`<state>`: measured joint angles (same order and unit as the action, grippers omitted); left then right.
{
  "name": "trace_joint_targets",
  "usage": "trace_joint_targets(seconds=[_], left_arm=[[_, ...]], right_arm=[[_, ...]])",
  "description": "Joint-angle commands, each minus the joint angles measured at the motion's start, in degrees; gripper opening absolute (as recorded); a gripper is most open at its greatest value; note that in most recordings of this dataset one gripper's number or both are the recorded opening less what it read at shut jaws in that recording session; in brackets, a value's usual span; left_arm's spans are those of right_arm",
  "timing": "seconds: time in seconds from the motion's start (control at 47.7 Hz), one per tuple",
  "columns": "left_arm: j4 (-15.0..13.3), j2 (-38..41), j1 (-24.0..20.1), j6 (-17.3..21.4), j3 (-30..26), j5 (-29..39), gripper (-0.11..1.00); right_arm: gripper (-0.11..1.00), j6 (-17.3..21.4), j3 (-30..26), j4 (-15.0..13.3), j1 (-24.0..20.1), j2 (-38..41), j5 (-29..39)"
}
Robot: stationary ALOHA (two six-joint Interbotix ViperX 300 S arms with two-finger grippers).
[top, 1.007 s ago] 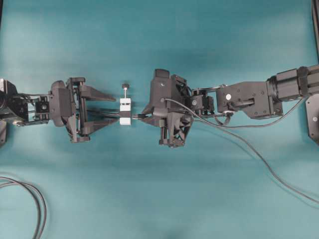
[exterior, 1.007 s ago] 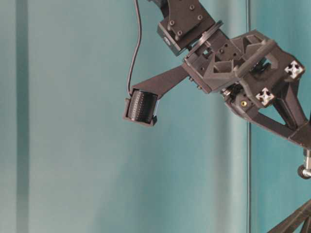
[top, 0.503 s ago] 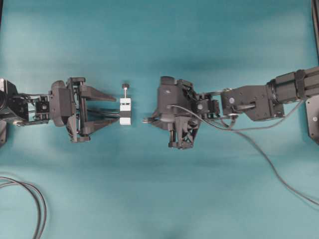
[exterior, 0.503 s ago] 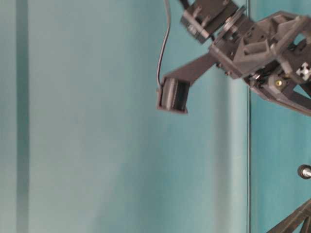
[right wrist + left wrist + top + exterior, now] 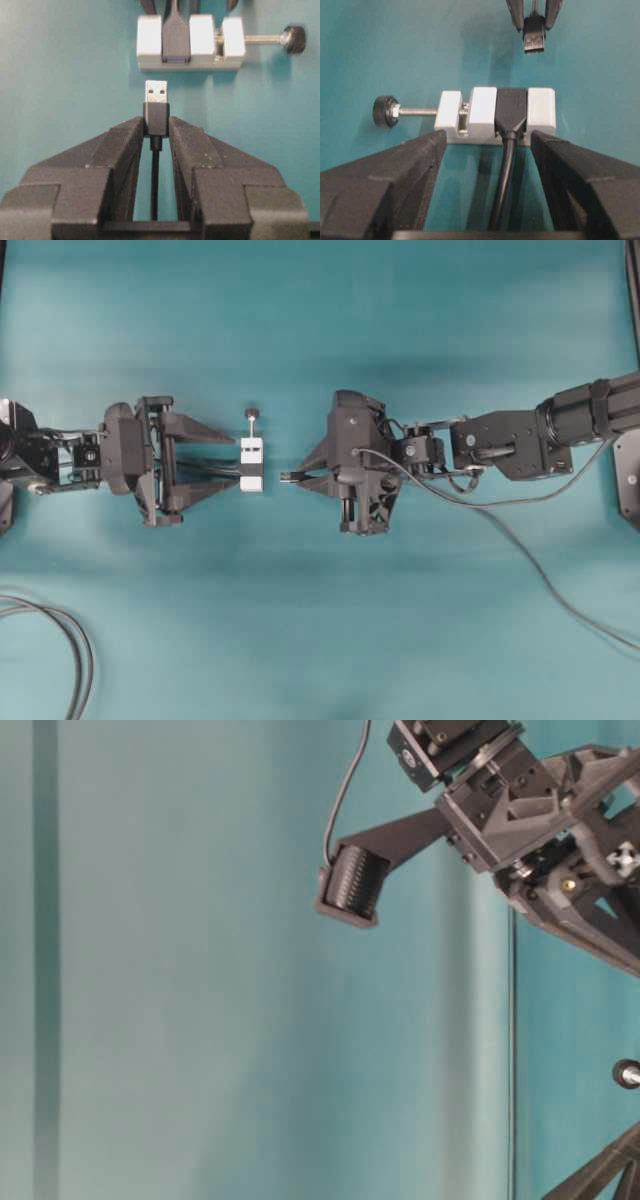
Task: Insert the USB cable into the female connector supported by the left arm.
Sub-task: 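Align the USB plug with the female connector held by left gripper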
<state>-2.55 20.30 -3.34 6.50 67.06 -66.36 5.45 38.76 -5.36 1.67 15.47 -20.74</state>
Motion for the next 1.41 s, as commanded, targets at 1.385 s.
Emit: trace_joint_targets(seconds=[1.385], left_arm=[[0.0,-1.2,1.5,1.0,2.7,-1.9,0.76]], right_arm=[[0.21,23.8,-21.8,-24.1,-2.4,3.2,39.8]])
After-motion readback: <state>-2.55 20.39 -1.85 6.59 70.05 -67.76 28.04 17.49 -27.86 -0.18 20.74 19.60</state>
